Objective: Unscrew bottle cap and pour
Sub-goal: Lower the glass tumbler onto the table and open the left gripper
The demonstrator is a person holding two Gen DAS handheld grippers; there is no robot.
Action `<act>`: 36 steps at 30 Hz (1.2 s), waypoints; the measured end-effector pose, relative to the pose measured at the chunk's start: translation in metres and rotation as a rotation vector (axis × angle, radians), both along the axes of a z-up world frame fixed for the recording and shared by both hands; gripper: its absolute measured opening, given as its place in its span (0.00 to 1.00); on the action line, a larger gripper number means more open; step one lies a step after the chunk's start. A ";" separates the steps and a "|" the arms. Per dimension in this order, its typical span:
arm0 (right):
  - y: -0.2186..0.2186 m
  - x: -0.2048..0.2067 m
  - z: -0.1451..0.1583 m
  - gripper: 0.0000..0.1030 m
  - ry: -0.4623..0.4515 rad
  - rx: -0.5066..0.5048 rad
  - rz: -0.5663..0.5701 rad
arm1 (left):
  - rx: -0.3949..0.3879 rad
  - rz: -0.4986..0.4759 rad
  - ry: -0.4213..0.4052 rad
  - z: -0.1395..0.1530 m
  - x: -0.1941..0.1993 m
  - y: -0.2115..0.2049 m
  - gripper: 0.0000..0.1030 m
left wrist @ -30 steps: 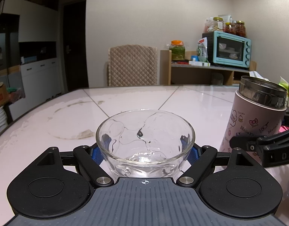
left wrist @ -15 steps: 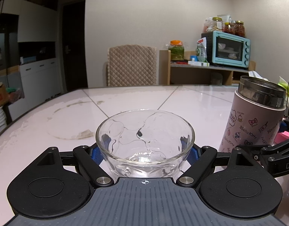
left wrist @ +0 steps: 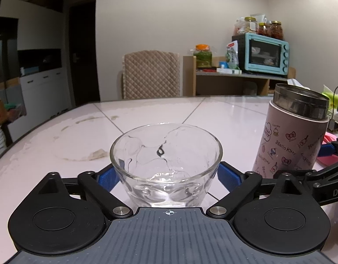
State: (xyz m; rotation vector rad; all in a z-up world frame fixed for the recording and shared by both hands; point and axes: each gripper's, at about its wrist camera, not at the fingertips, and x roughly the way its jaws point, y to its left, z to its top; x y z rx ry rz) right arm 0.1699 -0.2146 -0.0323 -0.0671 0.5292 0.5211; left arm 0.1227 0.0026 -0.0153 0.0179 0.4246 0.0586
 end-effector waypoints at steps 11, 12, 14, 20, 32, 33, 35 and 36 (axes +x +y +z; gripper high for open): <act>-0.006 -0.004 0.001 1.00 0.000 0.020 -0.020 | -0.008 -0.006 0.013 -0.001 -0.005 0.002 1.00; -0.006 -0.004 0.001 1.00 0.002 0.021 -0.021 | -0.007 -0.005 0.013 -0.001 -0.006 0.002 1.00; -0.006 -0.005 0.001 1.00 0.005 0.023 -0.024 | -0.006 -0.007 0.014 -0.001 -0.007 0.003 1.00; -0.007 -0.006 0.001 1.00 0.002 0.018 -0.031 | -0.004 -0.009 0.020 -0.002 -0.010 0.003 1.00; -0.011 -0.017 0.002 1.00 -0.033 0.016 -0.051 | 0.010 -0.007 0.027 -0.003 -0.021 0.001 1.00; -0.011 -0.017 0.002 1.00 -0.029 0.016 -0.051 | 0.011 -0.005 0.027 -0.003 -0.022 0.001 1.00; -0.012 -0.017 0.002 1.00 -0.028 0.020 -0.060 | 0.013 0.000 0.025 -0.003 -0.024 0.000 1.00; -0.013 -0.017 0.002 1.00 -0.027 0.024 -0.065 | 0.013 0.003 0.024 -0.003 -0.025 0.000 1.00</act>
